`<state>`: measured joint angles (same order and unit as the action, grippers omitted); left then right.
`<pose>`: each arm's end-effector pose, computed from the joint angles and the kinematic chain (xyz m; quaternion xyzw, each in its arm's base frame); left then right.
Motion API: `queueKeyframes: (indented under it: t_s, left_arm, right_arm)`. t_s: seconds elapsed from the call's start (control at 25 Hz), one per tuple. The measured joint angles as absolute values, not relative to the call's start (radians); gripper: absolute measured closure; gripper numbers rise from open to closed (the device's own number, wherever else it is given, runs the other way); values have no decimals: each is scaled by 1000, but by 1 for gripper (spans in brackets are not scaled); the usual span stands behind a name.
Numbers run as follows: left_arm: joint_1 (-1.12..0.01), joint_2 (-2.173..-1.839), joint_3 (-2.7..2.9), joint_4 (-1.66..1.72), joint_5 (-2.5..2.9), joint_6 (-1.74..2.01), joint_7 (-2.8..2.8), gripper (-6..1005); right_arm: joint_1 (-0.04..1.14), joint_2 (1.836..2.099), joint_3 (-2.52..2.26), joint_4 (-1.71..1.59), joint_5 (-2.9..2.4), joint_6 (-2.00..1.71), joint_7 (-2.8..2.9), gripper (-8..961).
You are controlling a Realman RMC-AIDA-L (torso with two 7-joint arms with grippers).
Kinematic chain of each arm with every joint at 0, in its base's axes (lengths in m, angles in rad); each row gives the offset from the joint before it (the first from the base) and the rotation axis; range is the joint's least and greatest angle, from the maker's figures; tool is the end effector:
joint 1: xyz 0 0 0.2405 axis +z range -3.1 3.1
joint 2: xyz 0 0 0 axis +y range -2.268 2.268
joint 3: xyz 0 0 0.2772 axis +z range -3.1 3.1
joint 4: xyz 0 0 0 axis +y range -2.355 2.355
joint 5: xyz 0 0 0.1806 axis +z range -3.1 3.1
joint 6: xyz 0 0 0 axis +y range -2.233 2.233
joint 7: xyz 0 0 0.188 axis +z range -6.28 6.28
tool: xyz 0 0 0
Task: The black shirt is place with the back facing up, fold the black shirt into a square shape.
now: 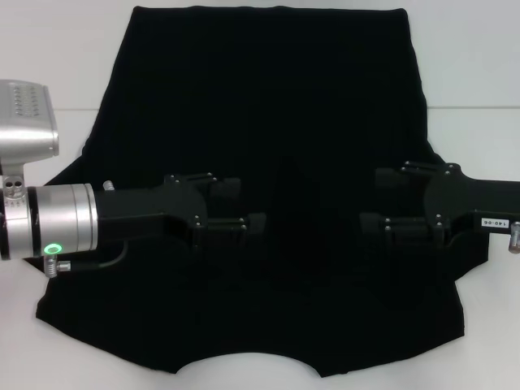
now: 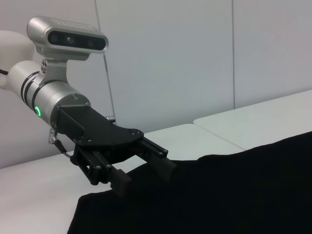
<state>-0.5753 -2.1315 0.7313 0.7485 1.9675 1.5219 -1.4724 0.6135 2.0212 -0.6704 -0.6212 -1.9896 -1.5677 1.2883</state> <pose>-0.2067 0.3482 -0.0572 -0.9366 -0.2034 -0.2558 0.1266 0.2264 0.3569 -0.0292 -0.9510 0.1383 0.2373 0.1418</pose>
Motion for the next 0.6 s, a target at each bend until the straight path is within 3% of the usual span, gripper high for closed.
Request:
queueKeyframes:
  t_s: [0.6]
  left_arm:
    - [-575,-2133,725,749,1966,1522,-1488,201]
  right_arm:
    - [617,2022,-670,-621,-1984,-1568,1289,87]
